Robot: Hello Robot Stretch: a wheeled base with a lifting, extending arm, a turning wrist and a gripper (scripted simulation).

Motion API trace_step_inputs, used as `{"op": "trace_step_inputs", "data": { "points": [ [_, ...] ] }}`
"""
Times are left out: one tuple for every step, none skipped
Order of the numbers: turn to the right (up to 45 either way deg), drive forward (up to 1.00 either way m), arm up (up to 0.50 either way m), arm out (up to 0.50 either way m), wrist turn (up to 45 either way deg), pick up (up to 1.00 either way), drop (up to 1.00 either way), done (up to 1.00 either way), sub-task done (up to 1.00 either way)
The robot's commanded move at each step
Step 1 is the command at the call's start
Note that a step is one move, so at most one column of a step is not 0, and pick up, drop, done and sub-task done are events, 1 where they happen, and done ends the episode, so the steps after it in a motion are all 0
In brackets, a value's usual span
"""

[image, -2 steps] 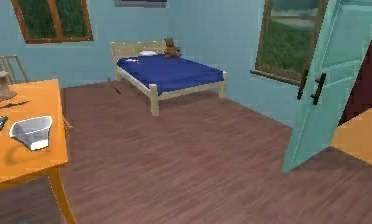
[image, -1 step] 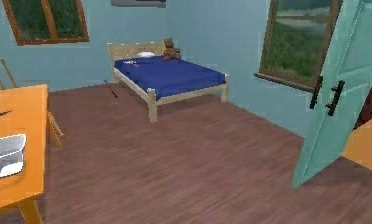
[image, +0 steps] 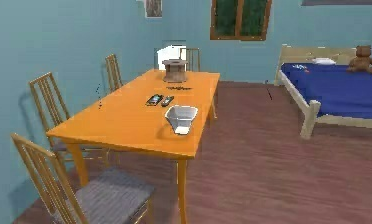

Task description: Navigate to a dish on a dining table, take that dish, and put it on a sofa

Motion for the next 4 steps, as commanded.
{"op": "trace_step_inputs", "data": {
  "points": [
    [-45.0, 0.0, 0.0, 0.0, 0.0, 0.0, 0.0, 0.0, 0.0],
    [-42.0, 0.0, 0.0, 0.0, 0.0, 0.0, 0.0, 0.0, 0.0],
    [45.0, 0.0, 0.0, 0.0, 0.0, 0.0, 0.0, 0.0, 0.0],
    [45.0, 0.0, 0.0, 0.0, 0.0, 0.0, 0.0, 0.0, 0.0]
  ]
}}
